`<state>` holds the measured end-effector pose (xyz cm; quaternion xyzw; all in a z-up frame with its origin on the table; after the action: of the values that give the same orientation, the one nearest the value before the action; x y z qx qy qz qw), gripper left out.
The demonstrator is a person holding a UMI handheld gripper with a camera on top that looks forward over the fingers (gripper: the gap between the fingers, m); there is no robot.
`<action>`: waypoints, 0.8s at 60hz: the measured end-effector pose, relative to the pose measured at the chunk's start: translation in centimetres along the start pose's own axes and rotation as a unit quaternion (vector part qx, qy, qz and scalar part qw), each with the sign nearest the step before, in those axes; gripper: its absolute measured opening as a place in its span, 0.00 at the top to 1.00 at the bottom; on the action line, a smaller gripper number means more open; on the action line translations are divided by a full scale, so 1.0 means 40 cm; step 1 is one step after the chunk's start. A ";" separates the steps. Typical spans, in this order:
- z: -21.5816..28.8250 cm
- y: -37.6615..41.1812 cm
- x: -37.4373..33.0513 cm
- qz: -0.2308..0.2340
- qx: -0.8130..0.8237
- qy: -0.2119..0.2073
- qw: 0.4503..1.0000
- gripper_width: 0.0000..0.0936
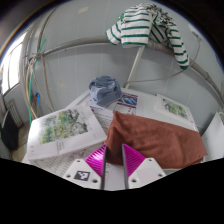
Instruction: Fold towel
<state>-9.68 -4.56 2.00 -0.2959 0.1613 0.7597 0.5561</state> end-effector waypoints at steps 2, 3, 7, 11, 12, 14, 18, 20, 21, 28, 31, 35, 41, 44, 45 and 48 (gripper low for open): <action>0.000 -0.021 0.006 -0.013 -0.005 0.000 1.000 0.82; 0.001 -0.033 0.008 -0.021 -0.006 -0.002 1.000 0.89; 0.004 -0.037 0.014 -0.015 0.010 -0.010 1.000 0.96; 0.001 -0.039 0.012 -0.003 0.016 -0.009 1.000 0.97; 0.002 -0.040 0.011 0.000 0.019 -0.009 1.000 0.97; 0.003 -0.042 0.010 0.004 0.033 -0.008 0.999 0.99; 0.020 -0.037 0.003 0.020 0.057 -0.012 0.998 0.99; 0.038 -0.030 -0.005 0.036 0.069 -0.023 0.997 0.99; 0.048 -0.031 -0.011 0.041 0.074 -0.029 0.996 0.99; 0.133 -0.102 -0.068 0.043 0.091 -0.072 0.992 0.99; 0.174 -0.155 -0.099 0.035 0.106 -0.092 0.989 0.99; 0.208 -0.249 -0.139 0.018 0.126 -0.111 0.986 0.99; 0.209 -0.424 -0.183 -0.043 0.144 -0.124 0.981 0.99; 0.179 -0.503 -0.192 -0.075 0.155 -0.116 0.978 0.99; 0.165 -0.527 -0.192 -0.084 0.160 -0.112 0.977 0.99; 0.111 -0.592 -0.188 -0.109 0.179 -0.096 0.973 0.99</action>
<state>12.95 0.16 12.17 -0.1332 0.2079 0.6783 0.6921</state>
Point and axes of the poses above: the point between the fingertips, and its own axes, seen from behind it with the camera up: y to the left, z up, x forward, the way the camera looks, the point moved 5 cm from there along -x, backward, against the way the camera looks, and after that the axes turned 1 degree about y, right-handed, at the moved point
